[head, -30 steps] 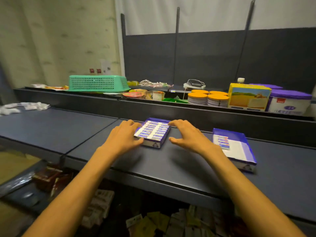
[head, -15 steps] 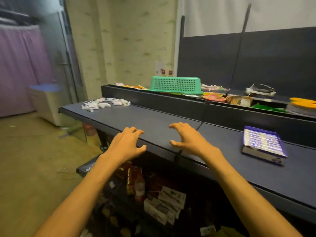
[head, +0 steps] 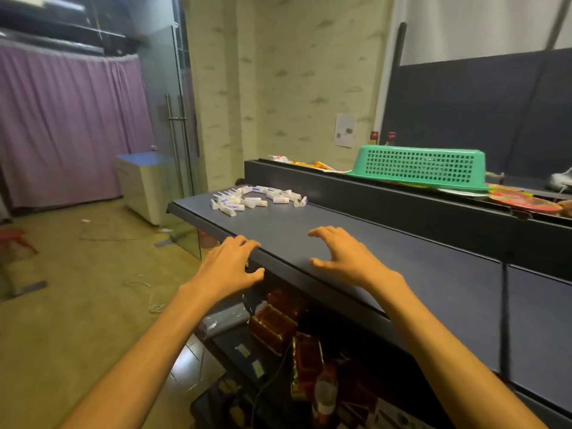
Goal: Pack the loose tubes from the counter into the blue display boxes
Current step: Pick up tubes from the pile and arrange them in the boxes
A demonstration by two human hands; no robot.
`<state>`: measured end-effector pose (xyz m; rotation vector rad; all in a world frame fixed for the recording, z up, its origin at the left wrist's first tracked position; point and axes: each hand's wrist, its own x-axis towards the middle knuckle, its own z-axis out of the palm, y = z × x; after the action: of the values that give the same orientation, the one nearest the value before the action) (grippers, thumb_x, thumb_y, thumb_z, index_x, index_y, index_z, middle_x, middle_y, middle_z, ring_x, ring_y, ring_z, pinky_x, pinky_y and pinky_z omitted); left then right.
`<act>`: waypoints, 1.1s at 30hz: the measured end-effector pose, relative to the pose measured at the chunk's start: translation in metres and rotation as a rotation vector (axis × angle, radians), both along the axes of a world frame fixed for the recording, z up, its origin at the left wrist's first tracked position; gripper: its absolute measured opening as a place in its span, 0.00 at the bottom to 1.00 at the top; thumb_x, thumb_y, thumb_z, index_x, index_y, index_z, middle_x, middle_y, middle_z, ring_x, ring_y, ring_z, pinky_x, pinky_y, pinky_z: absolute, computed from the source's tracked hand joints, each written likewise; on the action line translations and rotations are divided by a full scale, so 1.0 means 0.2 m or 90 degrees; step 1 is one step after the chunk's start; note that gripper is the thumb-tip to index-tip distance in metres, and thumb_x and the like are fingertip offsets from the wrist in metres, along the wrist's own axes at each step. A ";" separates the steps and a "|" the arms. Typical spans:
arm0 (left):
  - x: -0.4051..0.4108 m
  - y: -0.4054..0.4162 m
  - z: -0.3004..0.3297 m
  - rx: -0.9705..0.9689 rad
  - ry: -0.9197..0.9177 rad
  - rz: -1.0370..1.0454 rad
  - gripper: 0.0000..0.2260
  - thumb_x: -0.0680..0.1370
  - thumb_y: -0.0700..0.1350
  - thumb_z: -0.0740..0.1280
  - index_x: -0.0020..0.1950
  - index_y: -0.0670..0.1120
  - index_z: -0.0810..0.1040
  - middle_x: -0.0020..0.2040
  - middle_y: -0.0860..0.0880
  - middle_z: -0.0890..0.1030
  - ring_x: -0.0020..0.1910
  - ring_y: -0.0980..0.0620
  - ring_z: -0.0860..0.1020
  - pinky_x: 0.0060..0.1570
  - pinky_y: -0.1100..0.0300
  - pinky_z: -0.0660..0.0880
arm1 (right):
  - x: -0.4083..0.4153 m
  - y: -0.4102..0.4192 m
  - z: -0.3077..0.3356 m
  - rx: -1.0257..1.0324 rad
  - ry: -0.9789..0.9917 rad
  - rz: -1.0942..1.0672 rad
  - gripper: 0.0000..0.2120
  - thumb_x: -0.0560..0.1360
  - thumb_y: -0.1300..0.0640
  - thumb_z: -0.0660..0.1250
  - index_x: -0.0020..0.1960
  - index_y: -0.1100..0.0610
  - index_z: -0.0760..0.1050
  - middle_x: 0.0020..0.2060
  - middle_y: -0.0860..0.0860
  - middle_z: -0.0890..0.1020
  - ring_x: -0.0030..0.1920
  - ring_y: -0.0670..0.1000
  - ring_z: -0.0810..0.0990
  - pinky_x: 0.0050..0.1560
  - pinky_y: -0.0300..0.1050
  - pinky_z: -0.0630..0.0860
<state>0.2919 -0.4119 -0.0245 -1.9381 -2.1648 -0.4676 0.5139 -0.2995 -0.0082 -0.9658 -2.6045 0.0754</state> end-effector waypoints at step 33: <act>-1.34 1.63 0.10 -0.132 -0.044 -0.290 0.15 0.77 0.52 0.68 0.64 0.53 0.77 0.63 0.50 0.78 0.60 0.49 0.75 0.59 0.52 0.74 | -1.17 1.01 0.02 -0.049 0.019 -0.295 0.23 0.76 0.49 0.68 0.69 0.49 0.68 0.68 0.49 0.73 0.66 0.50 0.70 0.64 0.49 0.70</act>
<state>0.0234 -0.0853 -0.0054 -2.5801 -1.8623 -0.3933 0.2808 -0.0984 -0.0048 -1.5534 -2.2988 0.0704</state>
